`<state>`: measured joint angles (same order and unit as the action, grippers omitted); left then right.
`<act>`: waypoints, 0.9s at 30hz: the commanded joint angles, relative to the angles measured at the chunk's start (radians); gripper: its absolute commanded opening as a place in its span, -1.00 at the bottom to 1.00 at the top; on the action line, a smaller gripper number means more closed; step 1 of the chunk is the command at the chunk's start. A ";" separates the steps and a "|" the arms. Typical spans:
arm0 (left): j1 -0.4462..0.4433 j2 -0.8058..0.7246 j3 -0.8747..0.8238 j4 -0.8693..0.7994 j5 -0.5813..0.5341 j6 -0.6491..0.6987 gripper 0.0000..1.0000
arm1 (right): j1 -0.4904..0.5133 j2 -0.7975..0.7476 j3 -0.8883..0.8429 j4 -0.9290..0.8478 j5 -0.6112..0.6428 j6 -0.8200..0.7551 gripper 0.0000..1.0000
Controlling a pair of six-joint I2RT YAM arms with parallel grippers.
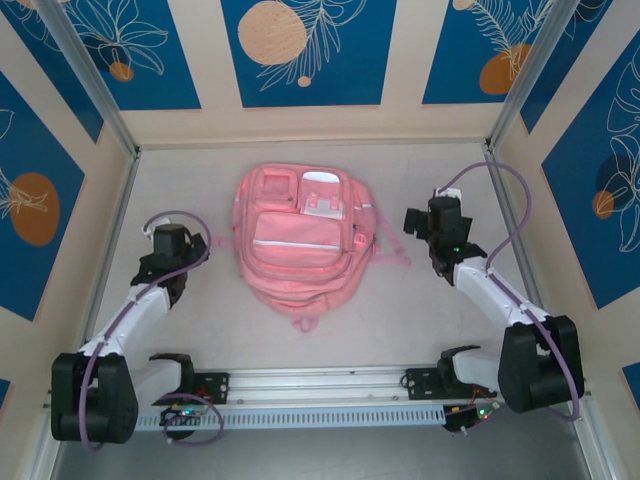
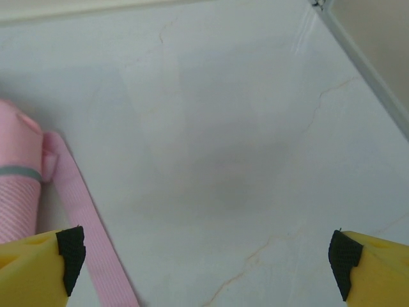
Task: Pack the student bag
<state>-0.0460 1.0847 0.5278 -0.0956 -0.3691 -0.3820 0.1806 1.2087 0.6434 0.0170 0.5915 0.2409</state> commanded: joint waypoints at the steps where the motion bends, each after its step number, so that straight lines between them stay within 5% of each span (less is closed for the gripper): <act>1: 0.008 0.026 -0.026 0.199 0.025 0.117 1.00 | -0.008 0.016 -0.106 0.237 -0.036 -0.056 0.99; 14: 0.008 0.255 -0.173 0.823 0.158 0.336 1.00 | -0.045 0.218 -0.163 0.594 -0.188 -0.212 0.99; 27: 0.008 0.423 -0.222 1.085 0.357 0.403 1.00 | -0.118 0.272 -0.237 0.785 -0.373 -0.170 0.99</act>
<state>-0.0460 1.4807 0.3191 0.8722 -0.0784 -0.0143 0.0715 1.4754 0.4179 0.7055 0.2710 0.0704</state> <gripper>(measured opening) 0.999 0.994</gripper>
